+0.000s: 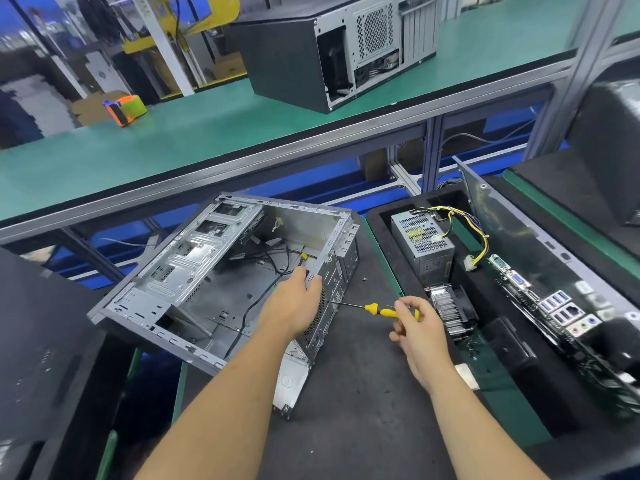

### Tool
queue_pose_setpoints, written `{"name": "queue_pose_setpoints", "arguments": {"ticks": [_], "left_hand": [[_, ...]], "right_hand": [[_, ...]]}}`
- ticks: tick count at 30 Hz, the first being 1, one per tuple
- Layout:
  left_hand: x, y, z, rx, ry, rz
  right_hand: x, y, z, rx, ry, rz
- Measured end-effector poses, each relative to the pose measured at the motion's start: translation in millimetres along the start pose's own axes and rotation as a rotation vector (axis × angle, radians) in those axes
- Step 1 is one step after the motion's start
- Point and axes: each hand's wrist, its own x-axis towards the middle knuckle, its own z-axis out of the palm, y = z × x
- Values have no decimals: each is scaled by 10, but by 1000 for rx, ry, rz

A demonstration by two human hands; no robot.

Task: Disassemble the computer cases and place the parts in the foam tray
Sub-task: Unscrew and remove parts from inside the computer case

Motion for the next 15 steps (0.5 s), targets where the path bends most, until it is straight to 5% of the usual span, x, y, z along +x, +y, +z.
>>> {"name": "queue_pose_setpoints", "arguments": {"ticks": [4,7,10,13,15], "left_hand": [[16,2,-7,19,-25,-9],[14,3,-19,46,-41,-5],[14,2,-17,78,-47,10],[22,5,-19,80,-44,16],[16,14,-25,72,-42,16]], "right_hand": [[85,-81,-32,151,26,399],[116,-63,-41,11,3,467],[85,29,-63,-179,-41,160],[-5,95,-140,-615,-88,-247],[-46,95,-157,-637,-85,-383]]}}
